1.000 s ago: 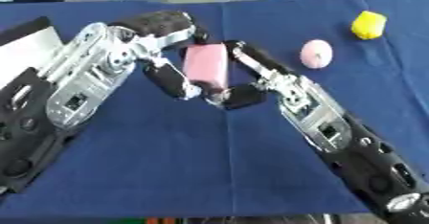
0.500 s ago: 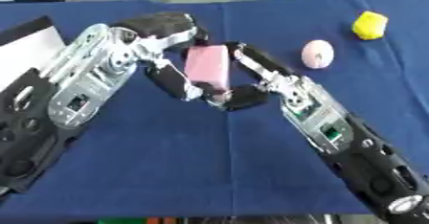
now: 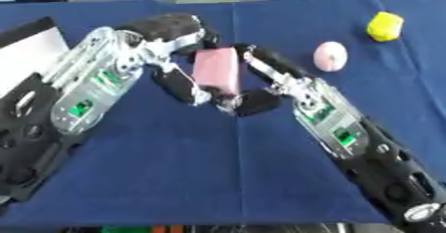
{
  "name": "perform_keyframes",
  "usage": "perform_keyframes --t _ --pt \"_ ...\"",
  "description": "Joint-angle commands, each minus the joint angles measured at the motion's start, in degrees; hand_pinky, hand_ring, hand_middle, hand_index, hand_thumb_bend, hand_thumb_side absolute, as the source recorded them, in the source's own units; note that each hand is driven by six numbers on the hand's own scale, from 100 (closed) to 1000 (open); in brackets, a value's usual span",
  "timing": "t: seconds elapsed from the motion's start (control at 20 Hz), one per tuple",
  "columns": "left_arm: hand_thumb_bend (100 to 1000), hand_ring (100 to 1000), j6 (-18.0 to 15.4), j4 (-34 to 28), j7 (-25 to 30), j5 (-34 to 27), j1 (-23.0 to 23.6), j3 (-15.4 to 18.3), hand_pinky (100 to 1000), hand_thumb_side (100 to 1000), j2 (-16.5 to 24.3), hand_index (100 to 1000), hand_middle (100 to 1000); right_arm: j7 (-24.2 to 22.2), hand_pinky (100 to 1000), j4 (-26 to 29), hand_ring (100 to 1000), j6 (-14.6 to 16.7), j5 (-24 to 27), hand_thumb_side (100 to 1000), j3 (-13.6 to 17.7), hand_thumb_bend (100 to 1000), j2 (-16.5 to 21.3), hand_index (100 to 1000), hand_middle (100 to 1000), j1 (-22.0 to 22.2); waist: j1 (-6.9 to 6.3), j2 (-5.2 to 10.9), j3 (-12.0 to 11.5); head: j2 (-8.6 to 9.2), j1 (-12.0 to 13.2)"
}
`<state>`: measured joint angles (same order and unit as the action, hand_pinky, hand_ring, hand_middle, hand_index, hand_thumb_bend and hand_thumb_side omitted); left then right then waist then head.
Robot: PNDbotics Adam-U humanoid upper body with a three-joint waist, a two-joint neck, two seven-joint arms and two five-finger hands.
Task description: Pick up the objects with one hand, pass them to the other hand, and then place them into the box on the other side of the table.
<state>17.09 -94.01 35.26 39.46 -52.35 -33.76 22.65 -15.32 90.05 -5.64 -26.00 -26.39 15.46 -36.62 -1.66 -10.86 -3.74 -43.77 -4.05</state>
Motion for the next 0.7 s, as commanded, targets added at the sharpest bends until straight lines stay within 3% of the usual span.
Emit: perform_keyframes --t 0.05,0.1,0.2,0.7 --pt "100 548 -0.13 -1.6 -0.59 0.2 -1.51 1.57 631 179 1.08 416 415 -1.06 899 0.0 841 0.0 0.23 198 -0.25 293 1.2 893 767 -0.02 -0.48 2.23 -0.01 -0.34 0.29" --pt "100 548 -0.11 -1.71 -0.55 0.14 -1.52 1.59 631 179 1.12 416 415 -1.1 898 0.06 840 -0.07 0.36 193 -0.25 291 1.23 892 766 -0.04 -0.49 2.24 -0.03 -0.34 0.32" --pt "102 547 0.02 -1.82 -0.52 0.01 -1.53 1.57 629 176 1.17 416 414 -0.9 891 0.14 829 -0.37 0.76 100 -0.25 267 1.29 872 747 -0.05 -0.47 2.25 -0.04 -0.34 0.41" --pt "103 542 0.32 -1.99 -0.39 0.71 -1.45 1.65 624 164 1.28 418 412 -2.86 893 0.29 831 -0.96 1.27 100 -0.42 321 1.65 889 758 0.1 -0.44 2.26 -0.05 -0.34 0.95"
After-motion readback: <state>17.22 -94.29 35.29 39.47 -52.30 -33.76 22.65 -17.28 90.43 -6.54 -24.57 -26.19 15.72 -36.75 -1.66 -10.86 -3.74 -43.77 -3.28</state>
